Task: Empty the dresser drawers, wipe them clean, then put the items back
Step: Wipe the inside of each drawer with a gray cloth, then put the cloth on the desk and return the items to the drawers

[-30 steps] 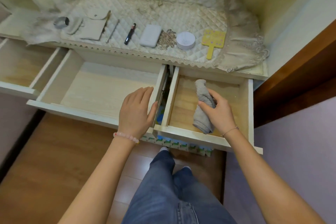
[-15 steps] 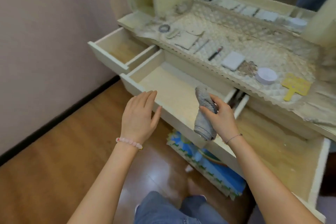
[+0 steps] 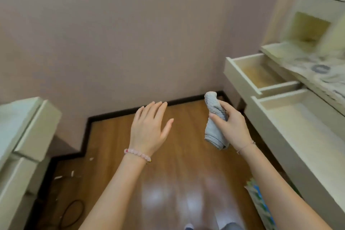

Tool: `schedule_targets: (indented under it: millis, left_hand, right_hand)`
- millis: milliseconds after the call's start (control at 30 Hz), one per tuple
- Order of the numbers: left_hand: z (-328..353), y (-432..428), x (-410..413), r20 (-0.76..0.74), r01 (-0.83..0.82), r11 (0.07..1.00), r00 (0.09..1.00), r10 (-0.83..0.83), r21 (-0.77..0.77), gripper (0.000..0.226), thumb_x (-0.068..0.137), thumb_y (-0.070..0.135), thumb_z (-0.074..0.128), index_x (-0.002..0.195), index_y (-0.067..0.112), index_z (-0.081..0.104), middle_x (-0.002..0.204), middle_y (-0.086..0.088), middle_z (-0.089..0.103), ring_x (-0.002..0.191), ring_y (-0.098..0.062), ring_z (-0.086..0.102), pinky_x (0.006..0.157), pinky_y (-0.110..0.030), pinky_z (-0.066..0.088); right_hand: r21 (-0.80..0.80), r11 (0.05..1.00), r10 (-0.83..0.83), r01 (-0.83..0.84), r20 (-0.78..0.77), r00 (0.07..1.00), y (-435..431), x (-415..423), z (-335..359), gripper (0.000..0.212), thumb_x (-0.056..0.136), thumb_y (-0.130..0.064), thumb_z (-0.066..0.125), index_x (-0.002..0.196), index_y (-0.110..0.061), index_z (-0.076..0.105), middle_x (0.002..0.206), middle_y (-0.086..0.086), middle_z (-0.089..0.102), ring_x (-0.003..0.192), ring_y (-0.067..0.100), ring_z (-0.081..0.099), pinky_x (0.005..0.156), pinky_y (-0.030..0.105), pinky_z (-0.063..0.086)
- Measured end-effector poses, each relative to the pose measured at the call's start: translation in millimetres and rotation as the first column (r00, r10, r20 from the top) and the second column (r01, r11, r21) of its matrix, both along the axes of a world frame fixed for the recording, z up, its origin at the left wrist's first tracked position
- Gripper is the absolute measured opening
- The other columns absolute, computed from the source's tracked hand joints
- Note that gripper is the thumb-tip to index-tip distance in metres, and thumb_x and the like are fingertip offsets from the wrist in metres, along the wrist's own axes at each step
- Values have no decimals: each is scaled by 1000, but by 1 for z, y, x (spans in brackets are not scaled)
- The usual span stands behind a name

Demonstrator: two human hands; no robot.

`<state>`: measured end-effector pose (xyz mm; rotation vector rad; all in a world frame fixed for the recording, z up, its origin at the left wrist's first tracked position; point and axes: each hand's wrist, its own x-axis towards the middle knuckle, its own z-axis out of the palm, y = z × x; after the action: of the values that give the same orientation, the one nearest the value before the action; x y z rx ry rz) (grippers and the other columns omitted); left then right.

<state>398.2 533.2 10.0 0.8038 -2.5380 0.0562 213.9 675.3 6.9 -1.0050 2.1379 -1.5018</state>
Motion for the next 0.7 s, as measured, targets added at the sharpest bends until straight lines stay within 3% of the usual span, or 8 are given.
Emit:
schedule_targets:
  millis: [300,533,700]
  left_hand:
    - [11,-75,125,-34,-417,909,909,416,-21,49,91,43,40,124,12,58,124,-4,61,119,-22,54,102,-40,38]
    - [1,-143,175,5,-631,775,776,631,29,51,92,45,36,127,13,56,126,-4,60,120,-23,53,103,-42,39]
    - [-1,-209,193,1,-754,655,656,755,46,52,92,46,34,124,13,58,122,-5,62,115,-23,57,99,-41,41]
  right_hand:
    - [-14,924,382,-382,-22,924,-160,78,15,33,87,-21,63,119,-28,56,100,-22,60,92,-5,56,73,9,41]
    - [-5,794,607,-608,-15,794,-285,122,11,34,87,-20,62,118,-30,55,98,-25,59,87,-10,56,64,1,41]
    - [5,673,739,-739,-4,673,-382,146,12,31,87,-20,62,113,-35,55,96,-22,62,84,-13,57,65,2,43]
